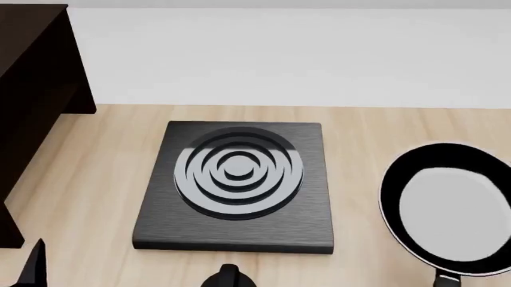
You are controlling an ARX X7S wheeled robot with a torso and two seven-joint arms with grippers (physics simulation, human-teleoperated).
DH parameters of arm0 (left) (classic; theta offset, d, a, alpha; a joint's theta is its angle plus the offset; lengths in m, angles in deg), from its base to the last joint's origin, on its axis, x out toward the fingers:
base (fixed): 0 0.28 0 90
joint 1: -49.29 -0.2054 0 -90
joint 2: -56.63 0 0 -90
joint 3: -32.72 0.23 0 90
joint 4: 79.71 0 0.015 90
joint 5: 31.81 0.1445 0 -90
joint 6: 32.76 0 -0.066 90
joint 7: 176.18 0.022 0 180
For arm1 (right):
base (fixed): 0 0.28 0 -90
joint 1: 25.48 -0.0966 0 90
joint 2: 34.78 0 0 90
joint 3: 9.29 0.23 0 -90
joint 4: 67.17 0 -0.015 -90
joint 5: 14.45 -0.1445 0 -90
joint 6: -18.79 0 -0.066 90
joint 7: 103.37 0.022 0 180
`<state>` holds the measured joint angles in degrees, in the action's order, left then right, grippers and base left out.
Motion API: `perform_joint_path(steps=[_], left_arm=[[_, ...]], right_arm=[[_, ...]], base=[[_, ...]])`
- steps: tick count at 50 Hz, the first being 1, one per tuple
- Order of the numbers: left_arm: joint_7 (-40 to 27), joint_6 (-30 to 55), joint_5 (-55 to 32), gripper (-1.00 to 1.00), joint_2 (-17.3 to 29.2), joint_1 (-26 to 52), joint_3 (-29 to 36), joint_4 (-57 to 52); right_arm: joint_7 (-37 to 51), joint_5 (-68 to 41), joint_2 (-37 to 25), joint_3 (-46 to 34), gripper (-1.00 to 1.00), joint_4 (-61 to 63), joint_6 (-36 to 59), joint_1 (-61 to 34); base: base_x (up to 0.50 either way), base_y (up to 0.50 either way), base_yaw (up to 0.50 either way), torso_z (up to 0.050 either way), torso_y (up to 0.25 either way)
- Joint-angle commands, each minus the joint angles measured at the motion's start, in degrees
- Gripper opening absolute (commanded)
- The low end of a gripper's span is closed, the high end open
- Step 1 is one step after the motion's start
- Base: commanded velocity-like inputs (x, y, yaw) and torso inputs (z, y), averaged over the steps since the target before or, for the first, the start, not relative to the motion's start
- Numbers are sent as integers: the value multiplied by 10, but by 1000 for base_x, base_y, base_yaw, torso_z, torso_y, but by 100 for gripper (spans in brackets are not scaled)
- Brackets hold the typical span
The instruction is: Put the frying pan on the cabinet shelf.
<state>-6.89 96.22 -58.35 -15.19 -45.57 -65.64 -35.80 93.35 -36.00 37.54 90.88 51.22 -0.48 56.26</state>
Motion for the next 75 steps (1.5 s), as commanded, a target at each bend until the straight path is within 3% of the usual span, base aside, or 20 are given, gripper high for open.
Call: perform_joint_path(steps=[1,11,14,18,25,28,32,39,45,50,54,56,59,62,63,69,72,75], left_arm=[[6,-17,8,100,-4,0,5,9],[6,0,-2,100,2,12,11,20],[10,42,-21,100,13,44,20,34],[1,66,-64,100,4,81,-16,36],[-11,191,-138,100,25,202,-14,51],[-29,242,-191,100,5,251,-48,76],[31,225,-210,100,10,289,-24,120],[53,242,-229,100,15,353,-13,174],[45,299,-259,100,29,396,1,184],[4,374,-341,100,18,403,-42,156],[-74,429,-449,100,-21,418,-121,154],[-65,435,-454,100,-9,425,-105,146],[-187,474,-613,100,-31,458,-154,210],[-334,437,-774,100,-17,468,-127,263],[-352,427,-792,100,-18,466,-122,265],[-369,415,-867,100,-14,451,-87,242],[-425,366,-890,100,-16,439,-74,256],[-412,372,-914,100,-15,440,-64,243]], right_arm=[[20,11,-17,-10,-100,112,75,-59],[17,-6,-30,-36,-100,136,114,-125],[6,-17,-43,-61,-100,130,133,-174],[-4,-17,-69,-102,-100,105,132,-227],[-46,-50,-73,-127,-100,86,141,-313],[-71,-67,-67,-132,-100,86,119,-335],[-81,-72,-76,-173,-100,93,110,-355],[-107,-81,-89,-212,-100,103,82,-385],[-185,-87,-143,-282,-100,99,20,-409],[-206,-84,-159,-292,-100,81,0,-426],[-204,-90,-152,-284,-100,86,8,-438],[-206,-95,-149,-283,-100,90,9,-442],[-206,-104,-147,-274,-100,104,18,-448],[-203,-106,-148,-271,-100,110,23,-446],[-201,-106,-148,-271,-100,111,21,-444],[-194,-115,-143,-268,-100,132,32,-433],[-192,-121,-140,-261,-100,141,34,-429],[-186,-127,-135,-254,-100,157,38,-419]], base=[[0,0,0,0,0],[0,0,0,0,2],[0,0,0,0,0],[0,0,0,0,2],[0,0,0,0,2],[0,0,0,0,3],[0,0,0,4,2],[0,0,0,0,1],[0,0,0,0,2],[0,0,0,0,0],[0,0,0,0,3],[0,0,0,0,0],[0,0,0,0,3],[0,0,0,0,0],[0,0,0,0,0],[0,0,0,2,2],[0,0,0,0,3],[0,0,0,0,0]])
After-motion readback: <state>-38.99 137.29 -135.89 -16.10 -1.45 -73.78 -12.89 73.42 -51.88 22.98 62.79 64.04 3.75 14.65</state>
